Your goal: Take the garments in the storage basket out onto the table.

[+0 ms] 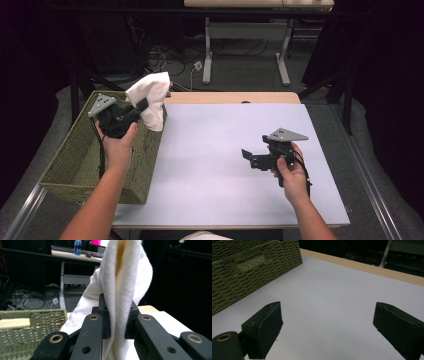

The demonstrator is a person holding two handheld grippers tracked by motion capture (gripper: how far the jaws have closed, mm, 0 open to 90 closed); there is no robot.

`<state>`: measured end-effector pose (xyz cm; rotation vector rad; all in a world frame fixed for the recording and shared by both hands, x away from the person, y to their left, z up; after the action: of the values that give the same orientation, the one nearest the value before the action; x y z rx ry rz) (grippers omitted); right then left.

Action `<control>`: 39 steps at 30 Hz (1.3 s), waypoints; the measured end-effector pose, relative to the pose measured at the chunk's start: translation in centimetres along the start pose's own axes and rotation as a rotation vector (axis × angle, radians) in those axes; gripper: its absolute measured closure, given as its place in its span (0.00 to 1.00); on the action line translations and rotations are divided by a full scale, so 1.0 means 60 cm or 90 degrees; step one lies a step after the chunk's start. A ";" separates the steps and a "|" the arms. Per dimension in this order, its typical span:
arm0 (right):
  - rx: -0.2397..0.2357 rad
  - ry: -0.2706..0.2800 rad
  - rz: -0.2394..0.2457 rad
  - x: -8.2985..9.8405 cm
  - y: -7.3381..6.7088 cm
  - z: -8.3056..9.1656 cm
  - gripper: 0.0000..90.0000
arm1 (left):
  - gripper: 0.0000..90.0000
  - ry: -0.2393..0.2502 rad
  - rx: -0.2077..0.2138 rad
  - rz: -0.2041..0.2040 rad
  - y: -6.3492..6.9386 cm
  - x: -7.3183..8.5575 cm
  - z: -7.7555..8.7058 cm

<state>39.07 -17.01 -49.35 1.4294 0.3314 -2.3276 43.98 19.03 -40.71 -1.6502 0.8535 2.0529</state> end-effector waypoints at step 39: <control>-0.001 0.006 0.000 -0.006 -0.003 0.007 0.09 | 0.90 -0.024 0.116 -0.009 0.134 0.073 -0.021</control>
<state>38.82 -16.94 -48.85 1.4402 0.3359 -2.3209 38.84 11.83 -43.33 -1.5111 0.9826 1.9278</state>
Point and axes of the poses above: each handheld gripper's, and its own axes: z roughly backward along the jaws, x roughly out of its underside, y roughly to its right, the point moved 7 cm from there along -z, roughly forward along the jaws, and after that the axes turned 11 degrees about x, right-handed, at the moved point
